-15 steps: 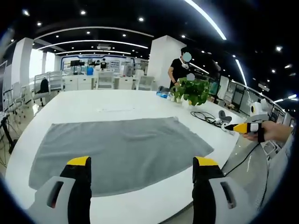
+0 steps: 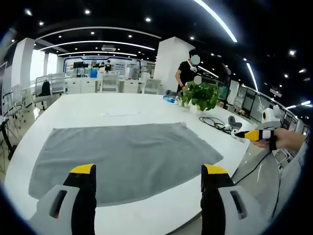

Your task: Fold the towel on the table until its edges align and the towel forms a compact rectangular stack.

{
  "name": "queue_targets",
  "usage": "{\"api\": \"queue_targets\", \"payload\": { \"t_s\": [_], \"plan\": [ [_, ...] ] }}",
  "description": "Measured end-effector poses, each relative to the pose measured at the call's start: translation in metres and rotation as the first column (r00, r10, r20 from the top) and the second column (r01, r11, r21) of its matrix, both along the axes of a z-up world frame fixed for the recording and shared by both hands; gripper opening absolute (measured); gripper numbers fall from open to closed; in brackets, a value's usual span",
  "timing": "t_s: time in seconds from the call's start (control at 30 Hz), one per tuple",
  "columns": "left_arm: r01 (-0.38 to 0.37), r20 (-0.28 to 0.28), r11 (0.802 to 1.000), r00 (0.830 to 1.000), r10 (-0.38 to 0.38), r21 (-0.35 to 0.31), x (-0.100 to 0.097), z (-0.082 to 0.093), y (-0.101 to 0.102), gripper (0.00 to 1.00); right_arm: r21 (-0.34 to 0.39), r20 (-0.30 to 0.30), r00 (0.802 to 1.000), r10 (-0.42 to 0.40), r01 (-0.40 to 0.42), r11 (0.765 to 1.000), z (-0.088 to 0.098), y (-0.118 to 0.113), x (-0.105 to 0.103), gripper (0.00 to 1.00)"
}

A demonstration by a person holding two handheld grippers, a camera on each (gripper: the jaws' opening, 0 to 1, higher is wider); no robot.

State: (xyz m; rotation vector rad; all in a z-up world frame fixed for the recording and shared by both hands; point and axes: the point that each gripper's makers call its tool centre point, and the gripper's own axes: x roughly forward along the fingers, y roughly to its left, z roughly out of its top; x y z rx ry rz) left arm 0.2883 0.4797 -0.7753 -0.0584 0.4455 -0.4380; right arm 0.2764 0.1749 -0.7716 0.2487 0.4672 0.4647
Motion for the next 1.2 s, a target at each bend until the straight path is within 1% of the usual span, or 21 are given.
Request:
{"api": "queue_targets", "payload": {
  "t_s": [0.13, 0.47, 0.8, 1.03, 1.2],
  "plan": [
    [0.002, -0.004, 1.000, 1.000, -0.002, 0.001, -0.0005, -0.0015, -0.0003, 0.91, -0.003, -0.003, 1.000, 0.010, -0.010, 1.000, -0.0007, 0.0015, -0.0017, 0.92],
    [0.009, -0.013, 1.000, 1.000, -0.009, -0.003, -0.0018, -0.0024, -0.0029, 0.90, -0.002, -0.020, 1.000, 0.017, -0.017, 1.000, -0.0035, 0.0033, -0.0044, 0.90],
    [0.008, -0.013, 1.000, 1.000, -0.008, -0.002, -0.0014, -0.0027, -0.0023, 0.90, -0.010, -0.020, 0.999, 0.029, -0.029, 1.000, -0.0046, 0.0052, -0.0049, 0.90],
    [0.009, -0.014, 1.000, 1.000, -0.009, -0.005, -0.0024, -0.0030, -0.0034, 0.90, -0.016, -0.035, 0.999, 0.038, -0.038, 0.999, -0.0083, 0.0076, -0.0065, 0.90],
    [0.014, -0.014, 1.000, 1.000, -0.014, -0.002, -0.0021, -0.0031, -0.0046, 0.90, -0.013, -0.036, 0.999, 0.039, -0.040, 0.999, -0.0086, 0.0079, -0.0059, 0.90]
  ]
}}
